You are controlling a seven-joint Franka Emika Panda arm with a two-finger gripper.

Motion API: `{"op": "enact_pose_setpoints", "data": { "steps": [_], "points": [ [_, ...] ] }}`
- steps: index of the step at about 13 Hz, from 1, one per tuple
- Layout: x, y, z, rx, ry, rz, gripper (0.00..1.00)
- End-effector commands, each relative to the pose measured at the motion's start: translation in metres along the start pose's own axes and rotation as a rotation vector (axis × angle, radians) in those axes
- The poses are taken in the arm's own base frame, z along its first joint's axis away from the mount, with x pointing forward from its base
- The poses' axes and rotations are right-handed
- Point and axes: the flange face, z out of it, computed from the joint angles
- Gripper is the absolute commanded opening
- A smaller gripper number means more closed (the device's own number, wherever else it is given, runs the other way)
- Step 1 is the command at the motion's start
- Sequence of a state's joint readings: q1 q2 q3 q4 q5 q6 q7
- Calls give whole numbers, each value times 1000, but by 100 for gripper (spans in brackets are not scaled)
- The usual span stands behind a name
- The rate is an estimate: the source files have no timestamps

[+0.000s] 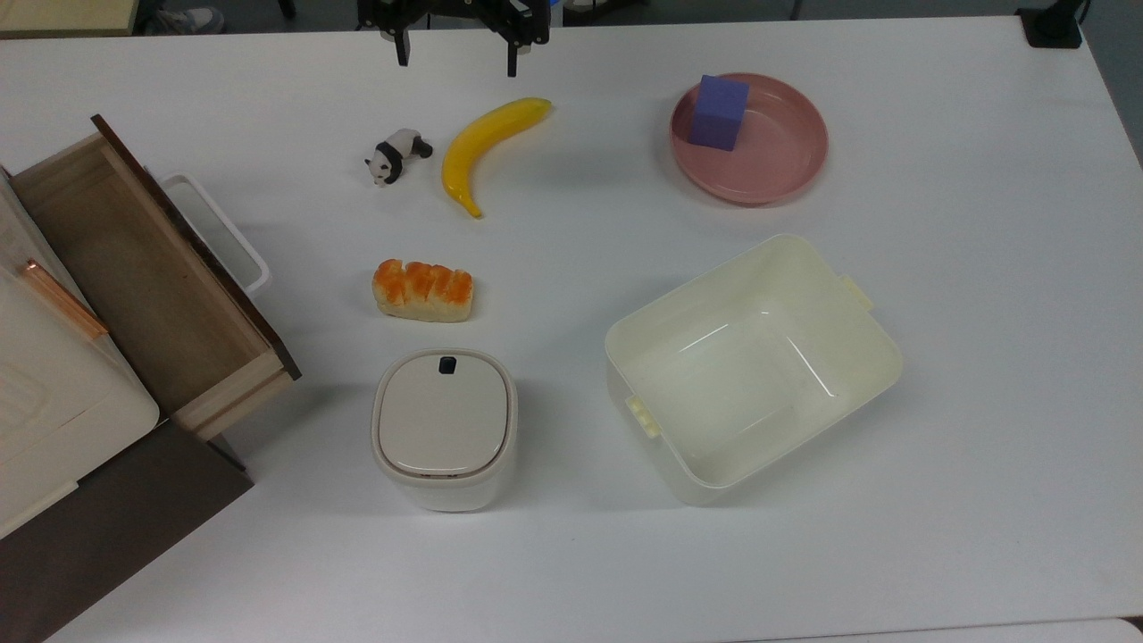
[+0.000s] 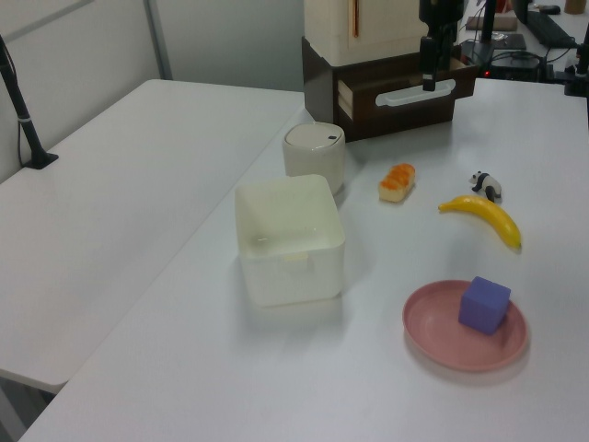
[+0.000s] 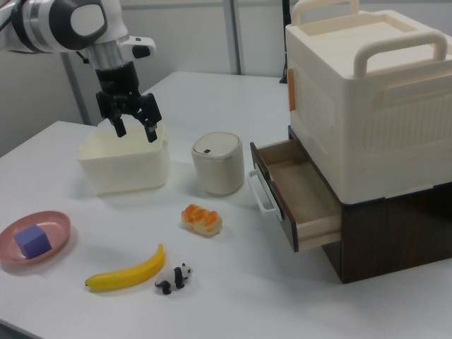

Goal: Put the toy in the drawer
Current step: 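Move the open gripper from above the white bin toward the panda toy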

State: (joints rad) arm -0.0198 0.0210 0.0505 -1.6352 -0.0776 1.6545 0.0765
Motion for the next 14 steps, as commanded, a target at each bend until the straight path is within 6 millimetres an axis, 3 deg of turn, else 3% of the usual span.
{"op": "enact_pose_setpoints", "data": {
  "steps": [1,4,7,10,11,14],
  "points": [
    [-5,-8,9,17,-35,-75,100],
    [-7,-11,31,16,-60,-83,100],
    [-5,-13,67,9,-53,-88,100],
    [-13,0,102,5,-111,-67,100],
    [-16,9,111,4,-129,-44,100],
    [-31,71,146,13,-196,76,100]
  ]
}}
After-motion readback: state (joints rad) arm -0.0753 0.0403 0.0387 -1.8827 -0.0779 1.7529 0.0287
